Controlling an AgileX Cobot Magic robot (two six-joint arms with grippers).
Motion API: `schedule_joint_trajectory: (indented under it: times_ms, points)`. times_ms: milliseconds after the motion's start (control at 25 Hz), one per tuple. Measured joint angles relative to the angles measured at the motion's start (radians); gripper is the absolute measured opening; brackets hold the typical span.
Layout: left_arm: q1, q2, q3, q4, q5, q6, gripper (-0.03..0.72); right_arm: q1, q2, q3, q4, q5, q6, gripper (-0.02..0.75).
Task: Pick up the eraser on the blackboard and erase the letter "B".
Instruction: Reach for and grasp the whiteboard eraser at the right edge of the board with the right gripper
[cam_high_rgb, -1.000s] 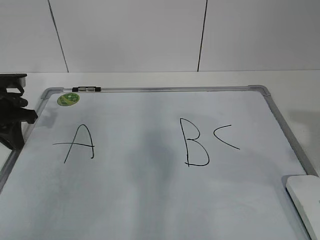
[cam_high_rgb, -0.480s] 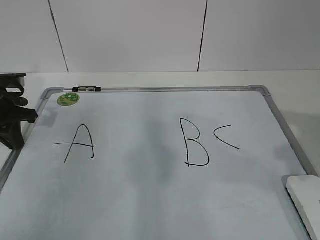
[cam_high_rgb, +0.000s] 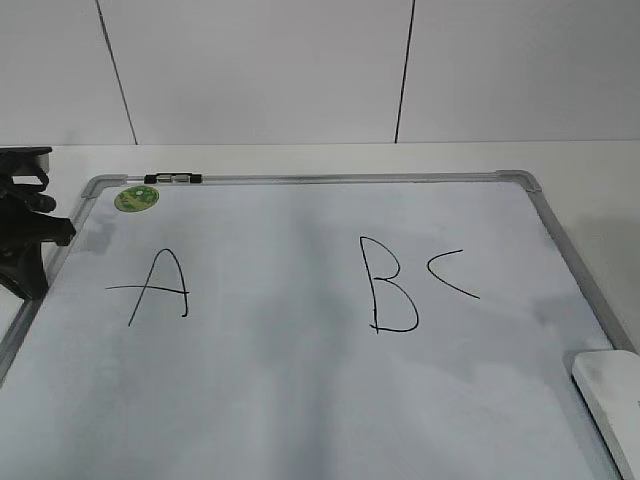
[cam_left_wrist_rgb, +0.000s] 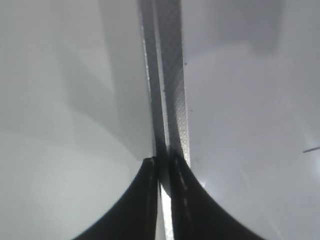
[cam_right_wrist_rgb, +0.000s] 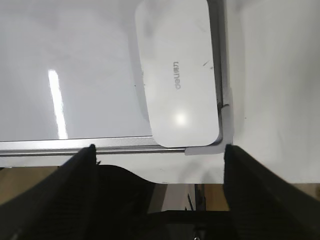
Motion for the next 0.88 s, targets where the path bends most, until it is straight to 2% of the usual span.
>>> schedule_joint_trajectory:
  times_ms: [160,600,880]
  points:
    - [0.0,0.0,0.0,0.0,0.0,0.0,0.022,0.024,0.072,0.0,-0.035,-0.025,-0.001,0.608]
    - [0.0,0.0,0.0,0.0,0.0,0.0,0.022,0.025,0.298,-0.004,-0.052,-0.122,-0.034,0.608]
    - [0.0,0.0,-0.002,0.0,0.002,0.0,0.021,0.025,0.391,-0.005,-0.107,-0.17,-0.039,0.608]
